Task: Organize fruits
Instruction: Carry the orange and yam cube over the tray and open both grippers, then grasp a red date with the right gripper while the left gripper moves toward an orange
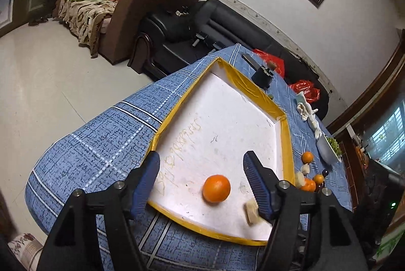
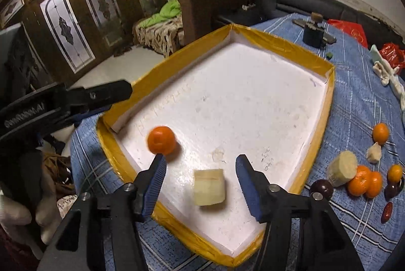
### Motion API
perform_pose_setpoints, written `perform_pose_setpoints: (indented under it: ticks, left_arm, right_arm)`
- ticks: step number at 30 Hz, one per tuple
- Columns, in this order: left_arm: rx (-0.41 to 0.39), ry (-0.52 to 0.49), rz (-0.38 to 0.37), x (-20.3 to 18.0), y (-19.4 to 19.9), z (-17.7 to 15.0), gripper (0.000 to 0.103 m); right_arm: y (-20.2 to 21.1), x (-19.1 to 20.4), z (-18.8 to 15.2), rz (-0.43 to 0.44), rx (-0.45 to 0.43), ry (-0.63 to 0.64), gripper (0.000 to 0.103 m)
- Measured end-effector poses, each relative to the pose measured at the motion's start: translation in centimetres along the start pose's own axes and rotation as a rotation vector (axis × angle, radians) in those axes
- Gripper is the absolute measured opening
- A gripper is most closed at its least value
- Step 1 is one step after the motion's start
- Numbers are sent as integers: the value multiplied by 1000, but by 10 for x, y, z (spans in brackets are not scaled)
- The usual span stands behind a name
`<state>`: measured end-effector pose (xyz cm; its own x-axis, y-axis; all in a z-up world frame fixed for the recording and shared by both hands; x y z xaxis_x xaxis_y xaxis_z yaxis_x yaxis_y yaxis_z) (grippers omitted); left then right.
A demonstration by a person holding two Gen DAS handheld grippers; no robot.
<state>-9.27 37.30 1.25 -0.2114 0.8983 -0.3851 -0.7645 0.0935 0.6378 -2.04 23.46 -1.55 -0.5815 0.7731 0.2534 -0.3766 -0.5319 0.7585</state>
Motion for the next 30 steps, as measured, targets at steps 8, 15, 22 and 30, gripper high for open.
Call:
perform_pose_setpoints:
  ticks: [8, 15, 22, 30]
  left_arm:
    - [-31, -31, -37, -25, 14, 7, 72]
    - [-20, -116, -76, -65, 8, 0, 76]
    - [39, -284, -118, -128, -11, -22, 76]
    - [65, -460, -139, -181, -20, -39, 76]
  right_arm:
    - [79, -57, 4, -56, -177, -114, 78]
    - [154, -200, -19, -202, -276, -405, 92]
    - [142, -249, -40, -243, -214, -479, 85]
    - [90, -268, -55, -352, -108, -404, 62]
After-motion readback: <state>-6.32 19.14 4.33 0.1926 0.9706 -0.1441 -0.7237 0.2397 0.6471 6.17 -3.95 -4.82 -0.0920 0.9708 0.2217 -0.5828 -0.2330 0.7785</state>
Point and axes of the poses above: each gripper's, at about its wrist camera, not at the fingertips, and y roughly against the way its jaws point, x to its left, z to its top, the point moved 7 cm from there along -y, roughly the way its jaws point, and after that the axes turned 8 degrees about -y, right-handed, at the moved point
